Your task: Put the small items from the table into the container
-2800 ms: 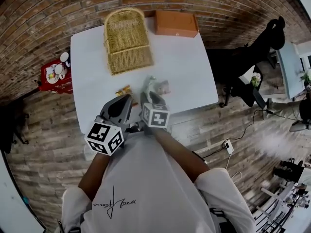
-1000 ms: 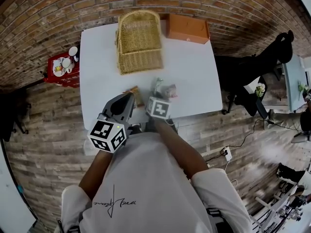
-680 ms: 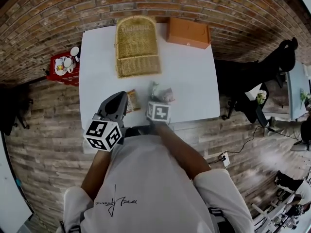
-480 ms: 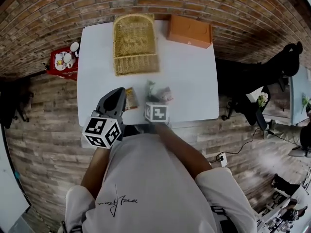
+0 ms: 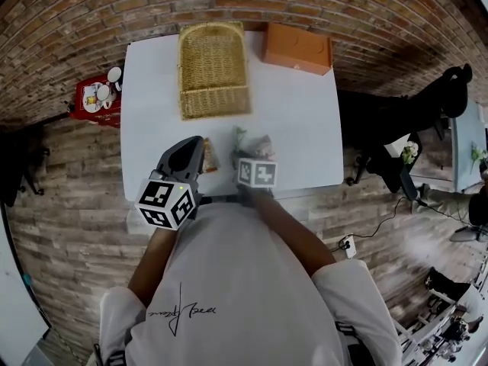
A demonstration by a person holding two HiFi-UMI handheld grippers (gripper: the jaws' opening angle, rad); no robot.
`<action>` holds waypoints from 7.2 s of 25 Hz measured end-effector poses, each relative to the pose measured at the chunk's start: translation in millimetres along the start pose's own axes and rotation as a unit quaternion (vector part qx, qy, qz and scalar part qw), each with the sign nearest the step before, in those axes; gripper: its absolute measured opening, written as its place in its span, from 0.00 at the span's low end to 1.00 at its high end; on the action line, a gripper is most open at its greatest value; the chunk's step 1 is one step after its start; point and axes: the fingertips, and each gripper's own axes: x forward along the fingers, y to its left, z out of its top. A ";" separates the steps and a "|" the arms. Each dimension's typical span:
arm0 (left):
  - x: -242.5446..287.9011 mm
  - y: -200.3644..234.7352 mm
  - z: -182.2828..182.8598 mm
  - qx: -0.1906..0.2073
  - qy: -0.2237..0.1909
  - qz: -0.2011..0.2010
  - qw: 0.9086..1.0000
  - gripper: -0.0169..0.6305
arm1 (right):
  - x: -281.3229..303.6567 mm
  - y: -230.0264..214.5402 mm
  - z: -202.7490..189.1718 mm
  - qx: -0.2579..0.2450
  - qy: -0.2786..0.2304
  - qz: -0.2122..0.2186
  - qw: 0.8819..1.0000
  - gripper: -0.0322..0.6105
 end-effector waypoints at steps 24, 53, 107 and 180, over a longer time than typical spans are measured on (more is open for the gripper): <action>2.3 11.3 -4.3 -0.024 0.013 -0.020 0.999 0.04 | -58.1 43.4 41.0 -0.071 -0.016 0.055 0.996 0.17; 15.5 -1.1 0.2 -0.029 0.031 -0.065 0.997 0.04 | -142.5 114.1 115.4 -0.190 -0.080 0.125 0.970 0.17; 5.3 10.2 1.6 -0.047 0.027 -0.063 0.997 0.04 | -94.5 127.4 247.3 -0.299 -0.104 0.075 0.946 0.17; -7.6 -16.1 -0.2 -0.041 0.040 -0.079 0.995 0.04 | -158.9 141.9 129.9 -0.232 -0.159 0.095 0.955 0.08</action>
